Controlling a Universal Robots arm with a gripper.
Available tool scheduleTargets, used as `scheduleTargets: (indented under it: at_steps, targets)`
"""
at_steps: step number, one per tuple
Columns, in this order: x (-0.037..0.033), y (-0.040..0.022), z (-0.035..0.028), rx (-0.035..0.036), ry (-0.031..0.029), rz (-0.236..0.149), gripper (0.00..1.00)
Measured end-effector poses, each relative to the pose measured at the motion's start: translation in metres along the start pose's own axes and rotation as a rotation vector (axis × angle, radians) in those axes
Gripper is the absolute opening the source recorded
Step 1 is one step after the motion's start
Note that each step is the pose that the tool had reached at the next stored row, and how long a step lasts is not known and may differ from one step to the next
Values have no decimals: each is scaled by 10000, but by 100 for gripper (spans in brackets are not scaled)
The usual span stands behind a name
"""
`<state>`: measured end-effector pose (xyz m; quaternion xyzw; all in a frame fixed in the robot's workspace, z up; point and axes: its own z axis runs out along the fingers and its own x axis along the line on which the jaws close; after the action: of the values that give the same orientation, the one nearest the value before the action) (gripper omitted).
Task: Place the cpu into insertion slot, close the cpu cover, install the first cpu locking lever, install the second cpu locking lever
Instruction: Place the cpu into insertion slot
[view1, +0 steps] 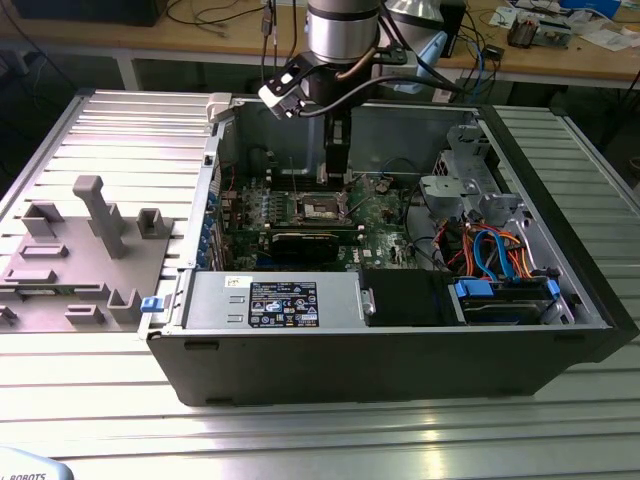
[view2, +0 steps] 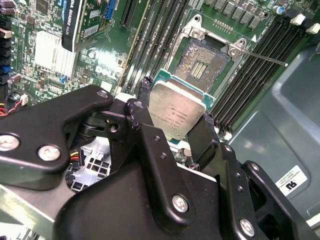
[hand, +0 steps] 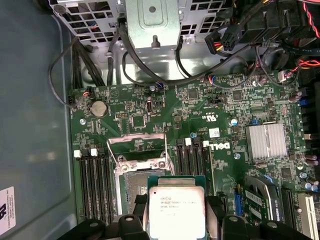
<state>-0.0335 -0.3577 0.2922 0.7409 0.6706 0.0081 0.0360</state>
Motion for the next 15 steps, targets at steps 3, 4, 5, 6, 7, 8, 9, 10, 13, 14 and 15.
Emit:
scheduleTargets:
  at_steps: [3,4,5,6,7,8,9,10,13,14,15]
  targets:
    - [0,-4,14,0,0,-17,54]
    - [0,-5,17,0,1,-23,54]
    - [1,-6,21,-1,1,-23,54]
    - [1,-6,23,-1,1,-23,54]
    - [1,-6,25,-1,1,-23,54]
    - [1,-7,28,-1,1,-23,54]
    - [1,-8,32,-1,1,-23,54]
    - [1,-8,35,-1,2,-23,54]
    - [1,-9,45,-1,2,-23,54]
    - [1,-9,47,-1,1,-24,54]
    - [1,-9,48,-1,1,-24,54]
